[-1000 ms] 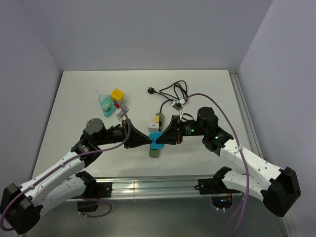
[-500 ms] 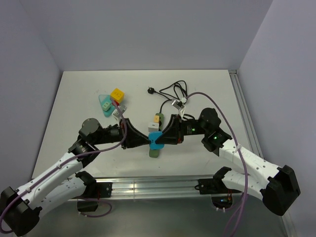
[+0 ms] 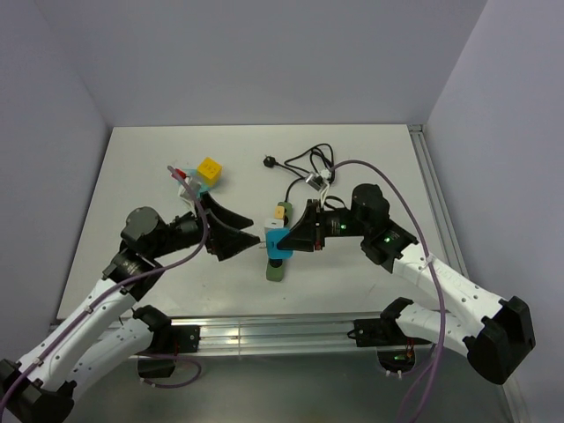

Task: Insert the plug
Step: Adjust the plug, then move the socket to the center of the board.

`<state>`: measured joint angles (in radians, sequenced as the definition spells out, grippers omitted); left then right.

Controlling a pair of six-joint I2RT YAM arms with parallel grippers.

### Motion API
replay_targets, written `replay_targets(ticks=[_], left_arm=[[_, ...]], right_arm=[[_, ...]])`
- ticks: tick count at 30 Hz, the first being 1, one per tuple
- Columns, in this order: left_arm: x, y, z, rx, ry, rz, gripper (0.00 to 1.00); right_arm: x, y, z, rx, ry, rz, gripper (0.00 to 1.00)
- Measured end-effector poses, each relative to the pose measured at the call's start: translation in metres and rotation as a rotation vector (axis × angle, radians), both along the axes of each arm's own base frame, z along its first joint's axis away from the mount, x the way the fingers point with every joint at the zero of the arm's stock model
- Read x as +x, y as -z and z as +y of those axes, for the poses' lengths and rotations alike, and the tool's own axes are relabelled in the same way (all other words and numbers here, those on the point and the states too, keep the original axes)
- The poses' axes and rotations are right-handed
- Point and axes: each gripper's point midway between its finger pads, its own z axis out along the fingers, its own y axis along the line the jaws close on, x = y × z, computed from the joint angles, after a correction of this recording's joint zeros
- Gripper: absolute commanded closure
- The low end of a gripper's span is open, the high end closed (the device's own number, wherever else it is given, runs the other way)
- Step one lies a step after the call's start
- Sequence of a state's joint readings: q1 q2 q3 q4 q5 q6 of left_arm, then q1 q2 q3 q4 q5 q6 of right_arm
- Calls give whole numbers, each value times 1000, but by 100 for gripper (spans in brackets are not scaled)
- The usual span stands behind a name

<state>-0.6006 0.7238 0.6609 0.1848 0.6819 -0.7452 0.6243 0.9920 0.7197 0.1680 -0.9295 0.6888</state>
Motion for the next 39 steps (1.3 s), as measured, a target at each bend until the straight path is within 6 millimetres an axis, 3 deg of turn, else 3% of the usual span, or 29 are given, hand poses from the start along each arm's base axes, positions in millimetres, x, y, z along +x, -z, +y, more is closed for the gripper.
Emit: replay_targets(ticks=[5, 9, 12, 15, 21, 31, 35, 39], left_arm=[[34, 6, 11, 44, -145, 76, 7], [100, 32, 38, 106, -390, 231, 7], [155, 72, 75, 180, -634, 397, 3], [196, 110, 105, 294, -842, 550, 2], [276, 135, 138, 459, -1123, 635, 2], [372, 160, 195, 565, -1340, 706, 2], [400, 182, 197, 625, -1349, 729, 3], [406, 215, 195, 687, -1326, 770, 5]], right_arm=[[18, 6, -3, -52, 93, -12, 100], [41, 16, -9, -121, 228, -30, 100], [53, 25, -14, -162, 303, -34, 100], [59, 29, -17, -182, 337, -48, 100], [66, 38, -19, -217, 355, -69, 100], [67, 47, -23, -262, 358, -101, 100], [68, 47, -24, -264, 356, -112, 100], [68, 48, -24, -266, 354, -119, 100]])
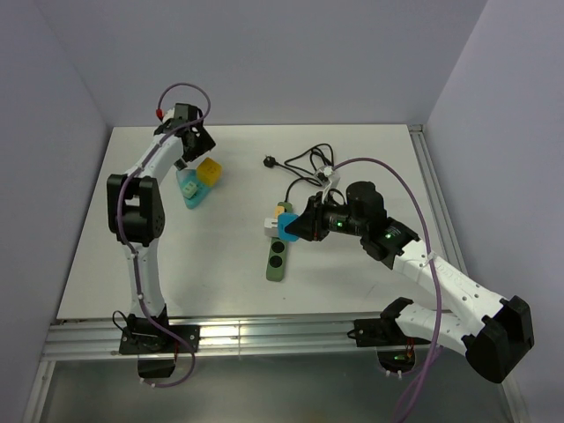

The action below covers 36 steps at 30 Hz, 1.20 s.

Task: Insert the plug
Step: Move the socket to the center of the board.

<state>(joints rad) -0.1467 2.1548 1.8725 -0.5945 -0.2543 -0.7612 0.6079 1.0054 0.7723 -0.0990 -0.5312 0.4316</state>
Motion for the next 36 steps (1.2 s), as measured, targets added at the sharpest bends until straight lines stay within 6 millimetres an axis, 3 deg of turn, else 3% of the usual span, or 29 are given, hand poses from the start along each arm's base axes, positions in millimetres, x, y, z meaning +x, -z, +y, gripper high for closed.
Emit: replay_targets(ticks=[4, 9, 16, 27, 36], left_arm=[[-6, 27, -4, 0, 27, 70, 10], [-7, 30, -17, 8, 103, 74, 11], [-22, 37, -52, 74, 259, 73, 18], [-92, 38, -101, 29, 456, 84, 22], [-164, 38, -171, 15, 735, 115, 23]], right_arm=[[0, 0, 0, -1, -1, -3, 100], [0, 0, 0, 0, -1, -5, 100], [1, 5, -4, -25, 16, 0, 100], [3, 9, -13, -64, 54, -10, 100], [2, 22, -17, -132, 76, -6, 100]])
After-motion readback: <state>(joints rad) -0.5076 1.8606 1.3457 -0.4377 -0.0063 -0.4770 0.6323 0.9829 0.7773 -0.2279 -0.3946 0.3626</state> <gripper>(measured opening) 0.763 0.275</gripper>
